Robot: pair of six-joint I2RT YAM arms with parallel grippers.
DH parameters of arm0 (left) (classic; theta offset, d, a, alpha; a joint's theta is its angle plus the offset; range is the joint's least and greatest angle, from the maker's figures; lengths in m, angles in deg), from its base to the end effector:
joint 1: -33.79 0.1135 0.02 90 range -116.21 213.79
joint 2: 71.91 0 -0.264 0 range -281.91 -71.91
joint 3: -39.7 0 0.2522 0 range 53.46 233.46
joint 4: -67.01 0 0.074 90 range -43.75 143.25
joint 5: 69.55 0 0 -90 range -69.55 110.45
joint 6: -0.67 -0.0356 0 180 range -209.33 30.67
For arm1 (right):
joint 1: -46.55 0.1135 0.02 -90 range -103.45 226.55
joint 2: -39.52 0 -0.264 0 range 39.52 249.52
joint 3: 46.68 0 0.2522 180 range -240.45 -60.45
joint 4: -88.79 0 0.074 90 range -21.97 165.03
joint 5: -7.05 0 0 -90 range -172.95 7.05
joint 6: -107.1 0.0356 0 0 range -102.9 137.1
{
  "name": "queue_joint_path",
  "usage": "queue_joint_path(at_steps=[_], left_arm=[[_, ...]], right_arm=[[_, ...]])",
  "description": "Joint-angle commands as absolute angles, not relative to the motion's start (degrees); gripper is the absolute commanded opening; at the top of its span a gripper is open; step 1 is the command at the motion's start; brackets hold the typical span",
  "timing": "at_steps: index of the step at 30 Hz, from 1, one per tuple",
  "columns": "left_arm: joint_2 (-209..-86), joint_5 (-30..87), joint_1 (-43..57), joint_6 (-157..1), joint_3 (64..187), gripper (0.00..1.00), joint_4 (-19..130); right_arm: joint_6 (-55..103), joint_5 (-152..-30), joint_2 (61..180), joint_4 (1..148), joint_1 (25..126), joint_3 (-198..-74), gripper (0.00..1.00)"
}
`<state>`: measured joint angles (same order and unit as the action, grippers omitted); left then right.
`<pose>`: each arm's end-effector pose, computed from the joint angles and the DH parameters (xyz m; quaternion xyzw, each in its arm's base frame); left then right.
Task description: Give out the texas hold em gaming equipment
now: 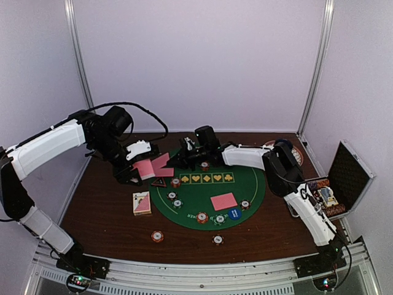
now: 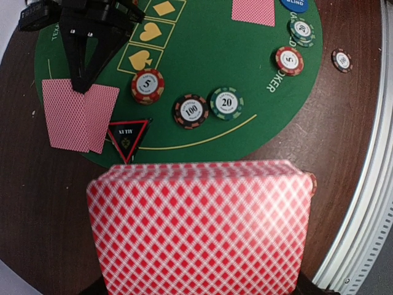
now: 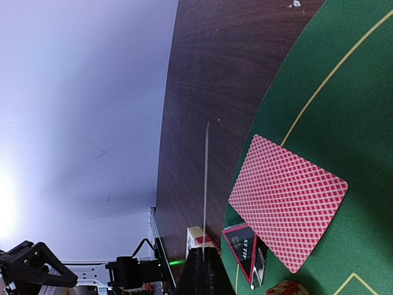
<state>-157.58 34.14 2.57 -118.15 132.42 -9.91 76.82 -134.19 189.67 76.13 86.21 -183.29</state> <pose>0.2417 -0.1563 0.3057 0.5071 0.8360 -0.1210 0.1710 0.4292 0.3919 0.1433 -0.0917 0.7936 0.6008 0.0283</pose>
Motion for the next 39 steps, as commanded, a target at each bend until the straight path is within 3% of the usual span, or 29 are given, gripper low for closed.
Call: queue_joint_path(at_steps=[1,15,23,31,33,36,39], left_arm=[[-155.9,34.7,2.8,-118.5,132.7,0.00,-9.8],[-156.2,34.9,2.8,-118.6,132.7,0.00,-9.8],[-156.6,35.0,2.8,-118.6,132.9,0.00,-9.8],[-157.0,34.8,2.8,-118.7,133.2,0.00,-9.8],[-157.0,34.8,2.8,-118.7,133.2,0.00,-9.8],[-157.1,34.8,2.8,-118.7,133.4,0.00,-9.8],[-157.1,34.9,2.8,-118.7,133.5,0.00,-9.8]], right_arm=[[75.9,-132.6,191.8,74.2,86.7,-185.9,0.00],[72.9,-132.5,190.2,70.3,86.3,-183.3,0.07],[70.9,-132.5,187.6,68.0,86.0,-183.1,0.32],[65.8,-131.4,182.7,62.2,85.4,-182.7,0.47],[63.9,-130.8,181.1,59.9,85.3,-182.4,0.56],[60.5,-129.2,178.1,56.6,85.3,-181.2,0.98],[58.1,-127.1,173.9,54.6,85.5,-178.0,1.00]])
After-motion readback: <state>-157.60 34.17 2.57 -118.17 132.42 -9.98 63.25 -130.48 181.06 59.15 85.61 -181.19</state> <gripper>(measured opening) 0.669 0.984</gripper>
